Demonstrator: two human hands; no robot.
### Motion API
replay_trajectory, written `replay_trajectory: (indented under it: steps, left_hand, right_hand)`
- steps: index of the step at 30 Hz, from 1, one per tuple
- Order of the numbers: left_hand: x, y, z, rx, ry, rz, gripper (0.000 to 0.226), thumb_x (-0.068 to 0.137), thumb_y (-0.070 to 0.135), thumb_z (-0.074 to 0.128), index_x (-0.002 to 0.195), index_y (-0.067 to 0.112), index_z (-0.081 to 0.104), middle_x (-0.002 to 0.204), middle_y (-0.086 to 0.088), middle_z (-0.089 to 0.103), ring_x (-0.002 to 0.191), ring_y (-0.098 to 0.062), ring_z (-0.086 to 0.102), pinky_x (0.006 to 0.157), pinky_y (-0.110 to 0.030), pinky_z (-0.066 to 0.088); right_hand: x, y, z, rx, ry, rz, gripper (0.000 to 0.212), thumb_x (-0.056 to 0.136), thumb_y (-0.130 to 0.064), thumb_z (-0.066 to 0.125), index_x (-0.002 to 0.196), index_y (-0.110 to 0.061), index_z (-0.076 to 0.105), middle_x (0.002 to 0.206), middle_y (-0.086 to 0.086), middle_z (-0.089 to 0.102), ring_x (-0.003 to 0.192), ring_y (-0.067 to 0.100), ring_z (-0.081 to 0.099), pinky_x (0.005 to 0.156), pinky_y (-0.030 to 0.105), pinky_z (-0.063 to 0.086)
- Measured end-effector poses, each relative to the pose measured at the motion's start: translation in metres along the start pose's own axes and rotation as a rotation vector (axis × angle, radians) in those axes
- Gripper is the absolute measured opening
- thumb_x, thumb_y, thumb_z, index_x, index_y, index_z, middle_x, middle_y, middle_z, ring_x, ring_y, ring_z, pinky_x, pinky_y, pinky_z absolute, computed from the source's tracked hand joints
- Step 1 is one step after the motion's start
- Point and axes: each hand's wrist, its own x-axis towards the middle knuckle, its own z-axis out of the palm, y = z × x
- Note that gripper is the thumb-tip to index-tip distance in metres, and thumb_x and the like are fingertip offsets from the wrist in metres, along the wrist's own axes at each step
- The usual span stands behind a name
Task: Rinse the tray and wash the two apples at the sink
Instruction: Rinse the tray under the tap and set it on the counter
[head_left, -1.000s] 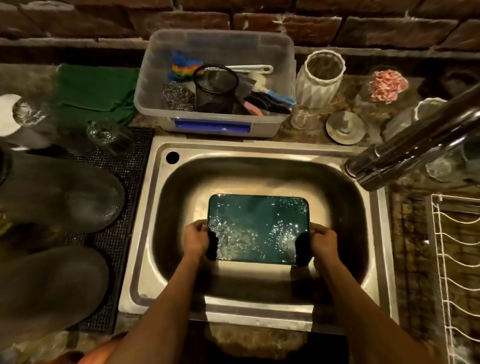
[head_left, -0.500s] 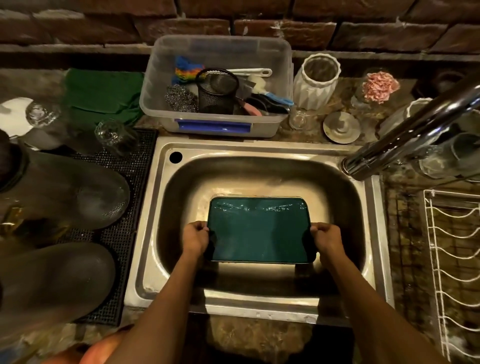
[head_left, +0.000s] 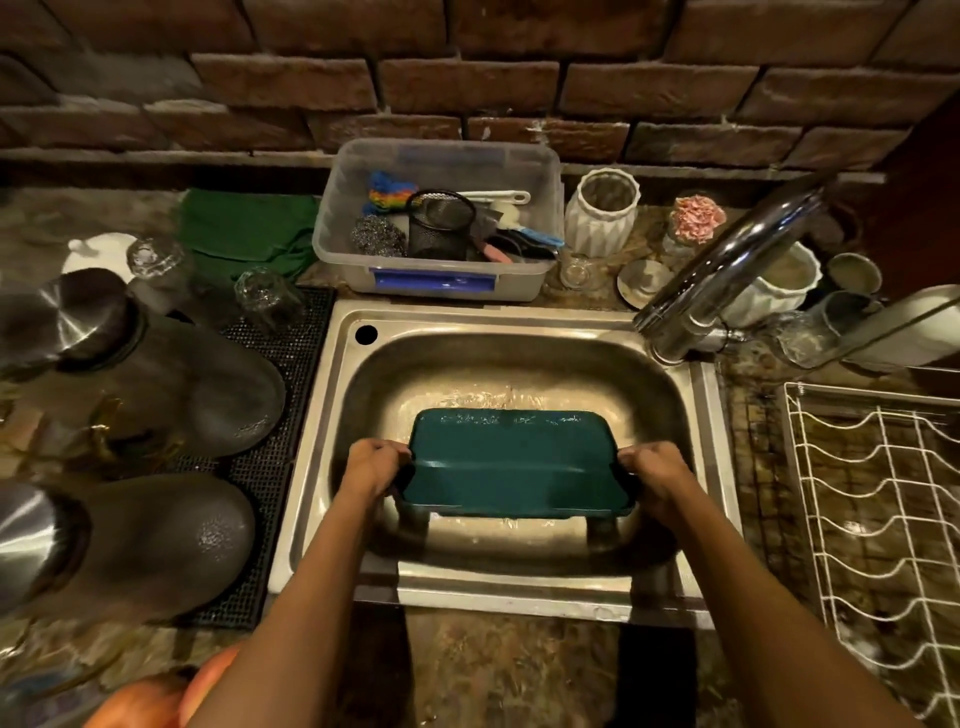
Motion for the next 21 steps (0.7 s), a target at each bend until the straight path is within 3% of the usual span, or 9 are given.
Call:
replay_trajectory:
  steps: [3,6,8,10,11,13,18,21]
  left_hand:
    - [-0.014,0.004,-0.009,-0.011,-0.030,0.002,0.011,0.086,-0.006,0.060,0.080,-0.001,0.067,0.089,-0.024,0.068,0.082,-0.035,0.065,0.080,-0.049,0.056]
    - [-0.024,0.005,-0.019,-0.065,-0.059,-0.032,0.010,0.085,0.001,0.066,0.093,-0.006,0.067,0.091,-0.025,0.071,0.085,-0.038,0.068,0.082,-0.050,0.057]
    - [-0.029,0.003,-0.023,-0.085,-0.074,-0.046,0.021,0.083,0.005,0.069,0.096,-0.011,0.067,0.070,-0.020,0.068,0.063,-0.032,0.065,0.060,-0.039,0.057]
    - [-0.039,0.003,-0.024,-0.104,-0.088,-0.070,0.012,0.090,0.002,0.062,0.085,-0.009,0.063,0.042,-0.008,0.055,0.032,-0.015,0.046,0.036,-0.021,0.042]
    - [-0.041,0.000,-0.024,-0.122,-0.094,-0.089,0.014,0.094,-0.001,0.057,0.082,-0.007,0.060,0.036,-0.005,0.052,0.025,-0.010,0.041,0.029,-0.017,0.035]
    - [-0.048,0.000,-0.024,-0.182,-0.099,-0.105,0.013,0.096,-0.005,0.053,0.084,-0.008,0.059,0.038,-0.006,0.056,0.025,-0.010,0.047,0.027,-0.014,0.033]
    - [-0.060,-0.007,-0.033,-0.243,-0.124,-0.101,0.007,0.093,-0.003,0.058,0.089,-0.007,0.062,0.045,-0.007,0.062,0.037,-0.012,0.056,0.034,-0.016,0.039]
    - [-0.069,-0.014,-0.037,-0.215,-0.130,-0.076,0.009,0.092,-0.003,0.059,0.096,-0.011,0.063,0.056,-0.012,0.067,0.048,-0.017,0.062,0.043,-0.023,0.045]
  right_hand:
    - [-0.020,-0.012,-0.008,0.043,-0.086,0.025,0.014,0.098,0.001,0.054,0.089,0.008,0.061,0.070,0.015,0.063,0.057,0.022,0.061,0.043,0.028,0.052]
    - [-0.034,-0.022,-0.015,0.149,-0.153,0.056,0.014,0.099,0.002,0.052,0.095,0.012,0.061,0.083,0.020,0.069,0.076,0.028,0.068,0.054,0.034,0.062]
    - [-0.046,-0.027,-0.018,0.173,-0.172,0.065,0.014,0.098,0.004,0.052,0.093,0.012,0.061,0.079,0.021,0.071,0.075,0.029,0.070,0.057,0.037,0.061]
    - [-0.055,-0.031,-0.021,0.171,-0.167,0.070,0.012,0.098,0.002,0.054,0.094,0.010,0.062,0.066,0.018,0.072,0.060,0.024,0.072,0.048,0.035,0.061]
    - [-0.059,-0.031,-0.022,0.171,-0.159,0.076,0.012,0.098,0.001,0.055,0.093,0.010,0.061,0.060,0.016,0.071,0.052,0.022,0.071,0.041,0.031,0.058]
    - [-0.064,-0.031,-0.025,0.191,-0.140,0.095,0.009,0.097,0.000,0.058,0.096,0.009,0.060,0.057,0.016,0.069,0.047,0.022,0.069,0.037,0.027,0.054]
    - [-0.078,-0.025,-0.031,0.204,-0.150,0.104,0.019,0.095,-0.002,0.061,0.108,0.012,0.060,0.086,0.022,0.066,0.075,0.028,0.067,0.050,0.030,0.059]
    - [-0.093,-0.020,-0.033,0.190,-0.159,0.055,0.014,0.095,0.002,0.059,0.099,0.015,0.061,0.080,0.023,0.071,0.070,0.028,0.072,0.053,0.034,0.061]
